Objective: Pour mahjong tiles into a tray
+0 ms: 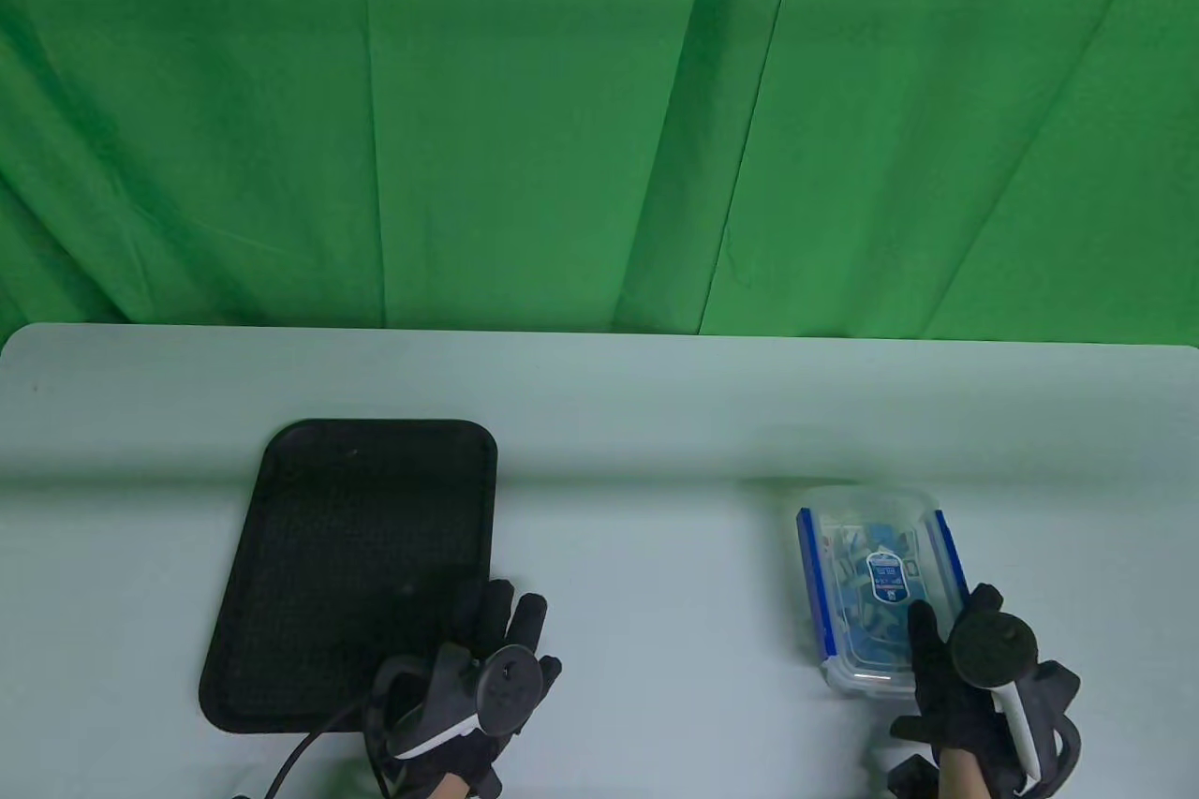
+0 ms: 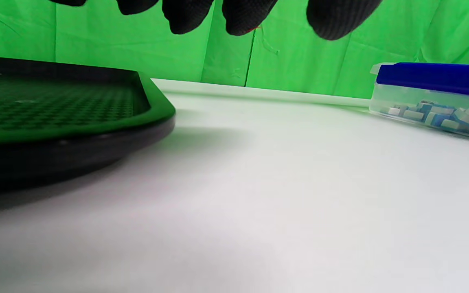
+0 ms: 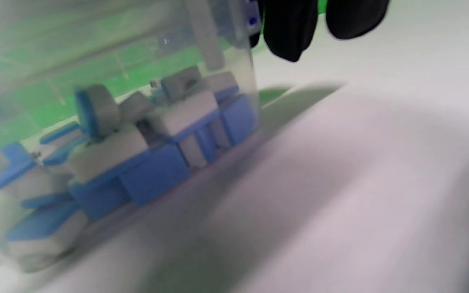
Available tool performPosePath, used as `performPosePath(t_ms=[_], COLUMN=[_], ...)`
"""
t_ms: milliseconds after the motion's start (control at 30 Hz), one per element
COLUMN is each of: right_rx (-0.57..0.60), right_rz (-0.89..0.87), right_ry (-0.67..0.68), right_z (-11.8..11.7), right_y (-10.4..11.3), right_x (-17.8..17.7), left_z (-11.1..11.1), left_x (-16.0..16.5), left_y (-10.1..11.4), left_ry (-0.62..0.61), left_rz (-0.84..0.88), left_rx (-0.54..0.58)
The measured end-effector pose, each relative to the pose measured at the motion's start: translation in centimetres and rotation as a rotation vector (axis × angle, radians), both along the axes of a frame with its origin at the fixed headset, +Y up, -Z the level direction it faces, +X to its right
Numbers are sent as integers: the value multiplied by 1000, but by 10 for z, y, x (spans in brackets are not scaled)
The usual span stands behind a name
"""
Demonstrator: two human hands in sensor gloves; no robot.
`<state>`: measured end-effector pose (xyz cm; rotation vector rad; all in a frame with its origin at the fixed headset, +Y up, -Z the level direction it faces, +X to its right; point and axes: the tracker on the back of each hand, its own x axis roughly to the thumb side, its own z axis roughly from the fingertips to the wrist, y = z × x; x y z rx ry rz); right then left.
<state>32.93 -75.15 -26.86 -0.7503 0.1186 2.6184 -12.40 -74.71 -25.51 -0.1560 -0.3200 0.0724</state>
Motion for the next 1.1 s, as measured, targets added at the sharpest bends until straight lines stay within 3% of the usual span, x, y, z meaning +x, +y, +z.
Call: performPosePath(t_ms=[1100], right_rx=[-29], right_rz=[-1], right_ry=[91], right_z=[-2], right_y=[6], right_x=[-20], left_z=[0], left_x=[3], left_y=[-2], left_ry=[-7], left_rz=[-5], left_rx=[-17])
